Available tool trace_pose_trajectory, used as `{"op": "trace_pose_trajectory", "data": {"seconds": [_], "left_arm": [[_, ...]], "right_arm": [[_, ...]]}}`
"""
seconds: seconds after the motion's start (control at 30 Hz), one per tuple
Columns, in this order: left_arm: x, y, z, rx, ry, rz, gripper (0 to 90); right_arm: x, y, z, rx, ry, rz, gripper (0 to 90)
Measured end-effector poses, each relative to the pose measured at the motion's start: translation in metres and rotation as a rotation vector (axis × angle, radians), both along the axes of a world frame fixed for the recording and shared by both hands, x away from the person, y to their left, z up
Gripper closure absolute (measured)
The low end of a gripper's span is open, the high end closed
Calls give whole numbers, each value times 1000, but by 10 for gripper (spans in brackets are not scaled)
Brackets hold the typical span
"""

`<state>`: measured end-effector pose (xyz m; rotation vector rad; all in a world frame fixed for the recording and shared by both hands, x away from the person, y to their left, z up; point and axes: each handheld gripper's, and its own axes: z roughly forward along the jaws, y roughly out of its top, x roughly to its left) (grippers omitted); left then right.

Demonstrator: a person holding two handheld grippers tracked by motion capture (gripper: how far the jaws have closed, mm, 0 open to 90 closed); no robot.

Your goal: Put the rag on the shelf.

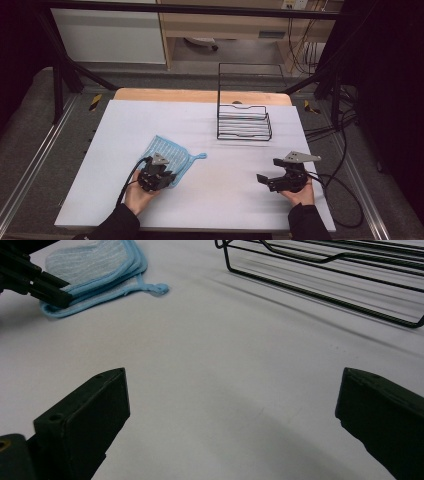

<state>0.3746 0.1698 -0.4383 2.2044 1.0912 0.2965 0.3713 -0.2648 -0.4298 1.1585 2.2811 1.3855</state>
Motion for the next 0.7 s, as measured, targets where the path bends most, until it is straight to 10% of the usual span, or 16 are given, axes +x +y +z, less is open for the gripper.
{"op": "trace_pose_trajectory", "data": {"seconds": [0.7], "left_arm": [[-22,15,5,-40,34,-99,835]], "right_arm": [[-1,0,1,12,-3,6,24]]}}
